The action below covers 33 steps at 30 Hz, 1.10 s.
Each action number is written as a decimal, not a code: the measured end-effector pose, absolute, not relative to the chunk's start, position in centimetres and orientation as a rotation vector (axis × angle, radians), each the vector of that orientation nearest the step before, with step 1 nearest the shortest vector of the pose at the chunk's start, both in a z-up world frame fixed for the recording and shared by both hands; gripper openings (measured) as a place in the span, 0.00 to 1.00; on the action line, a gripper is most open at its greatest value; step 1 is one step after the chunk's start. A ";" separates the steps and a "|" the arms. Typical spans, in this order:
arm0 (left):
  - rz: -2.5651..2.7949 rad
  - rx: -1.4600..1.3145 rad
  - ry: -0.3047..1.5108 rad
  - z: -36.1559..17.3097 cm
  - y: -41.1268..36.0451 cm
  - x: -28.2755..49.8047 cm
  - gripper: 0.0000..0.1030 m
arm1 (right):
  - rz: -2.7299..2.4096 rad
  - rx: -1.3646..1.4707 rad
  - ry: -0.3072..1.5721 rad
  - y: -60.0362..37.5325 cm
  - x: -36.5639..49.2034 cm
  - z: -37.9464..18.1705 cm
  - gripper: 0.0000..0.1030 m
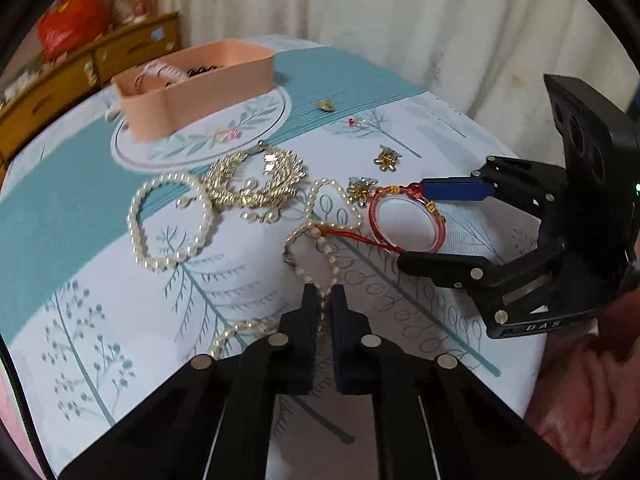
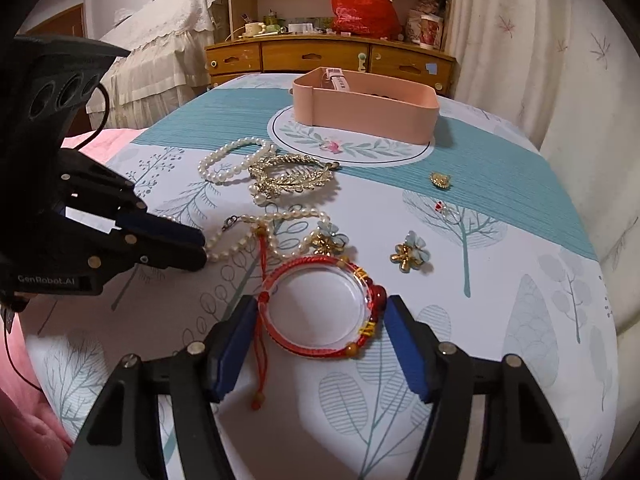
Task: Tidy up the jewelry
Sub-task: 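Grasp the red string bracelet with the right gripper while the left gripper grasps a pearl strand, then carry the red bracelet and pearl strand over the pink tray and release both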
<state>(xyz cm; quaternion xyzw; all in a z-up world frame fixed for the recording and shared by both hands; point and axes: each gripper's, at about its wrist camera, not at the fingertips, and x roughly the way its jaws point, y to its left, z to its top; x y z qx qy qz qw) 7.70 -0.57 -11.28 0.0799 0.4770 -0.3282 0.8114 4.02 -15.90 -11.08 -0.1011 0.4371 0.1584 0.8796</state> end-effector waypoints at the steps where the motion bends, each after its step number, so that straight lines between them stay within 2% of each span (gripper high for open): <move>1: -0.690 0.166 1.027 -11.2 -0.5 7.5 0.03 | 0.326 -0.205 0.919 -15.9 4.0 -11.0 0.63; 18: -0.559 0.006 1.082 -9.3 1.8 6.3 0.02 | 0.284 0.020 0.990 -19.9 2.8 -9.6 0.63; 25: -0.552 -0.041 1.035 -4.7 2.3 6.1 0.02 | 0.301 0.044 0.960 -20.6 2.8 -7.3 0.63; 33: -0.544 -0.077 0.886 2.9 3.3 6.7 0.03 | 0.322 -0.001 0.899 -20.6 4.1 -2.7 0.63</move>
